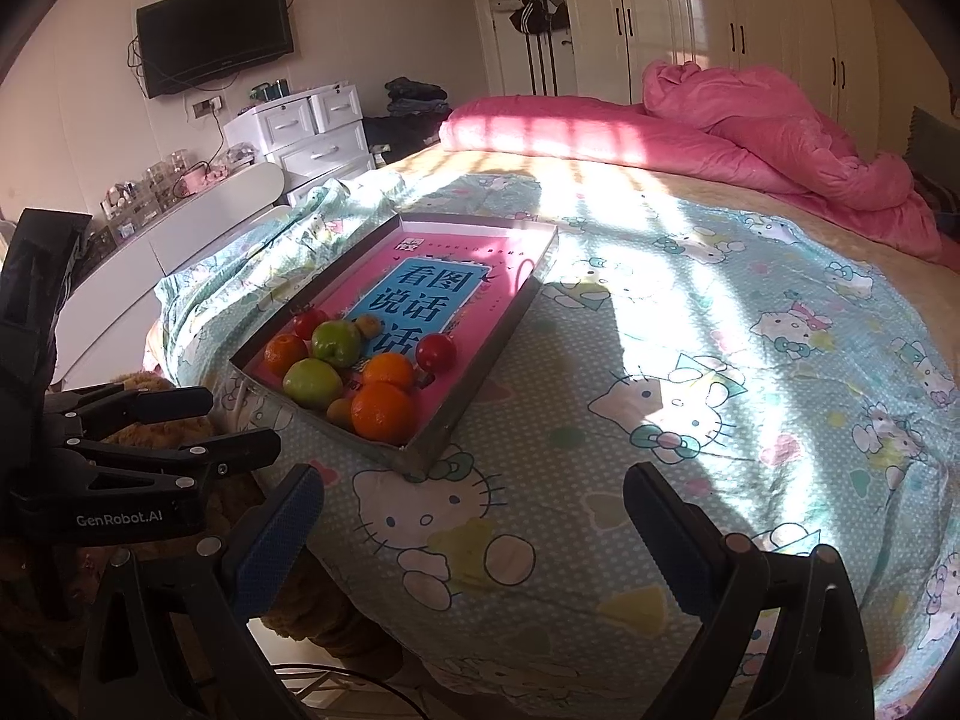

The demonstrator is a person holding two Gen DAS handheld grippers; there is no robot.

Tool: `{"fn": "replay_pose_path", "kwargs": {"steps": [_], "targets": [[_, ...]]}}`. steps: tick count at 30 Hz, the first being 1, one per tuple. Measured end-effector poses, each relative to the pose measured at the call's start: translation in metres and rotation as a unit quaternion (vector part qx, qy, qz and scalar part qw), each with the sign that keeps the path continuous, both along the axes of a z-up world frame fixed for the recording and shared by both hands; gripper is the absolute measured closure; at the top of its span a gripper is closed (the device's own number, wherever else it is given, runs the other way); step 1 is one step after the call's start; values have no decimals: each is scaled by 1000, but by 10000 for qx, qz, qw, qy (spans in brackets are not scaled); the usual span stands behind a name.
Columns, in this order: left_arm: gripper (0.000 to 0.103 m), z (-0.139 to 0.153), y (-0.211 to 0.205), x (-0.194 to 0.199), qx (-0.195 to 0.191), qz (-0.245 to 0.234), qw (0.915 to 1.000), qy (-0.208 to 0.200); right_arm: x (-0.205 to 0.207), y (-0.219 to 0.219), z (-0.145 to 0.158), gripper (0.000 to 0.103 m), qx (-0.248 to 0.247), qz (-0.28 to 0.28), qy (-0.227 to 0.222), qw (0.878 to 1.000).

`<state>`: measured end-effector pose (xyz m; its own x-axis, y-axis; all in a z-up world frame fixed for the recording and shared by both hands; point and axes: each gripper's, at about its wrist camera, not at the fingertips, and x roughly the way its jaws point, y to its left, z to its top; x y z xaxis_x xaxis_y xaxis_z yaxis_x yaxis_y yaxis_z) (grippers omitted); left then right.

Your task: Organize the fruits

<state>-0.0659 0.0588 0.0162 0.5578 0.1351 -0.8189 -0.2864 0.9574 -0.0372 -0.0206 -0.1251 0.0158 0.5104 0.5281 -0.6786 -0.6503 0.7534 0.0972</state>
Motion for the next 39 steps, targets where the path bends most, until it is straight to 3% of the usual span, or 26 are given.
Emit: {"fn": "replay_pose_path", "kwargs": {"steps": [30, 35, 39], "targets": [[25, 2, -3, 3, 172, -65, 9998, 22, 2, -1, 1, 2, -4, -41, -7, 10000], [25, -5, 3, 7, 48, -37, 9999, 153, 5, -1, 2, 2, 2, -78, 12, 10000], [25, -6, 27, 11, -297, 173, 9994, 52, 12, -7, 7, 2, 126, -228, -18, 9997]]}}
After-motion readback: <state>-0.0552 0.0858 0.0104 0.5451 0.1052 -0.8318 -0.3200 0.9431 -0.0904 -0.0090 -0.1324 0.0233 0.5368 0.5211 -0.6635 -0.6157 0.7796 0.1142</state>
